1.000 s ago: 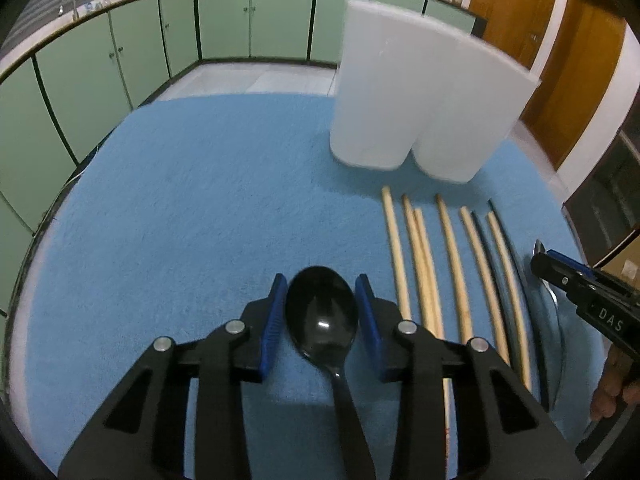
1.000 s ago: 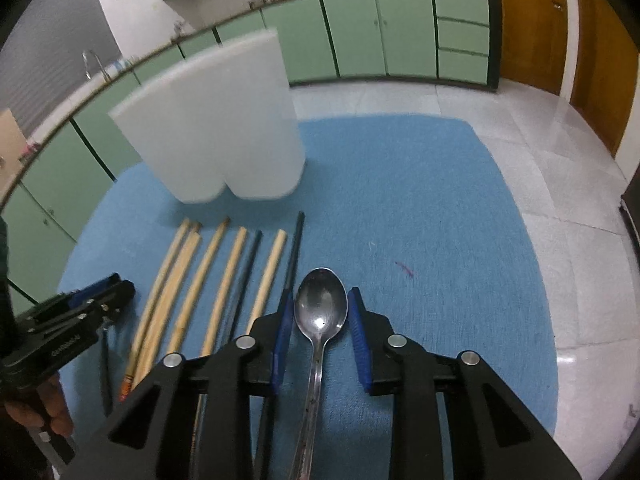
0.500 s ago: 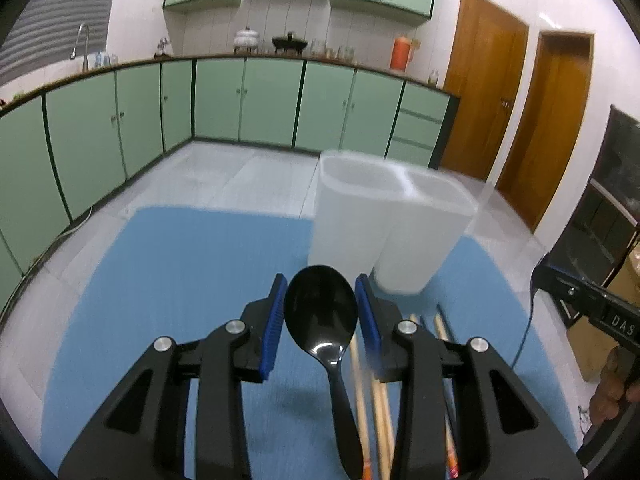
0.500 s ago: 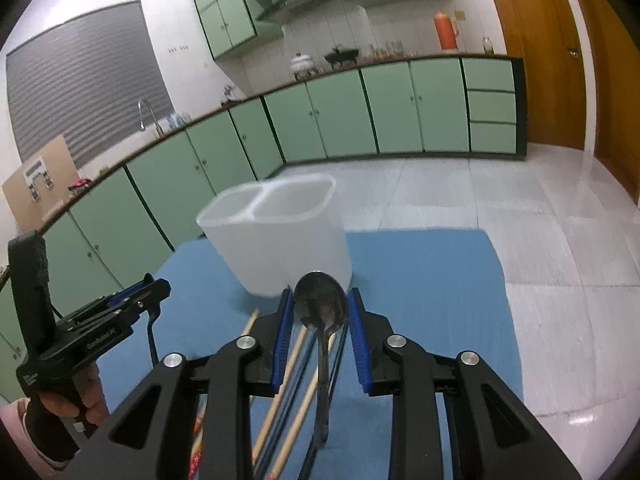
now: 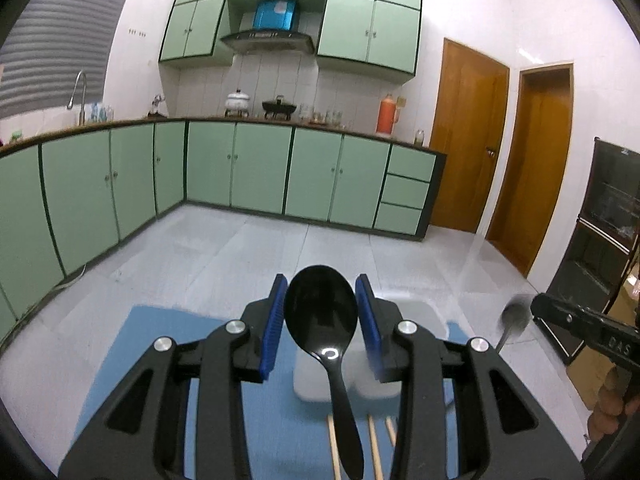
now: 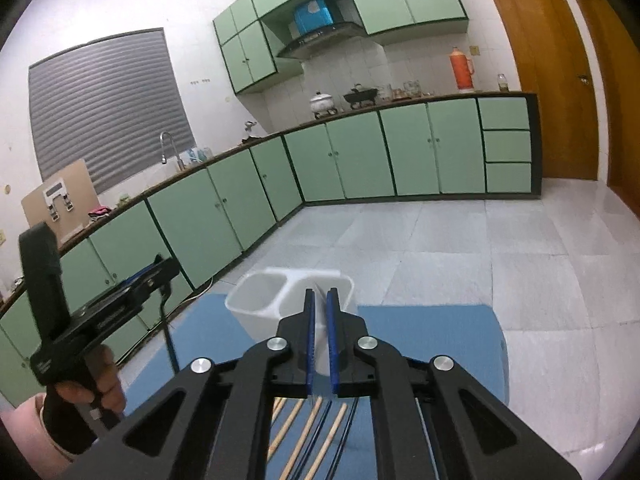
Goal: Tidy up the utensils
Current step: 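Lift the black spoon with the left tool while the right tool carries the silver spoon to the holder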
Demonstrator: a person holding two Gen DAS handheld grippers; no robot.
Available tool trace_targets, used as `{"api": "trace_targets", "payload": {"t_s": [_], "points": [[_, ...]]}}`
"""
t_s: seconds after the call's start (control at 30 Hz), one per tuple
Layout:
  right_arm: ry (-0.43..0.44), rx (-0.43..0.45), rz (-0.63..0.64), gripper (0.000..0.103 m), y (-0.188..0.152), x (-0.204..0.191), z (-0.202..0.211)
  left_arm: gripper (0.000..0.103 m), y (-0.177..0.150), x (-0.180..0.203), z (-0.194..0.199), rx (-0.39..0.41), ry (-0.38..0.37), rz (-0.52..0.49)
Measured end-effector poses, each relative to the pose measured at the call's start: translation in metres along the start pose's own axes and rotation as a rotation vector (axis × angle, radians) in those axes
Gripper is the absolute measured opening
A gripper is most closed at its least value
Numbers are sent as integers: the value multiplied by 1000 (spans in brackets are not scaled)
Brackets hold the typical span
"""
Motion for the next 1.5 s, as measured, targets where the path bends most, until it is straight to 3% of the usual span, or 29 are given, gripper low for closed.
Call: {"api": "trace_targets", "payload": {"t_s": [0.17,0.3,0.47,0.63,0.87,1.33,1.5], "points": [[32,-17,12,0,-7,-4,1,34,5,5,-5,6,-14,10],[4,-48,-14,0,-18,5,-4,34,-8,3,-3,-13,-18,19],[-79,-166,-87,7,-55,32,-26,34,-25,-1,-1,-51,-23,26],[-90,-294,-155,8,-98,41,-60,34,-50,-7,-2,-101,-20,25],[-96,-388,-204,12,-126,35,-94,34,-62,-17,-6,-129,-14,17],[-141,-441,-347,18,-150,55,-128,33,-66,-17,-6,-137,-16,15],[-152,-434,-355,7,-149,63,-131,33,-69,-17,-9,-146,-12,14]]}}
Point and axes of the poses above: each gripper's, at about its wrist camera, not at the fingertips, and z roughly against the way its jaws point, x to its right, y to its top, the point moved 7 cm from there along -z, roughly the way its jaws point, and after that the axes turned 9 degrees about x, right-handed, at the moved point
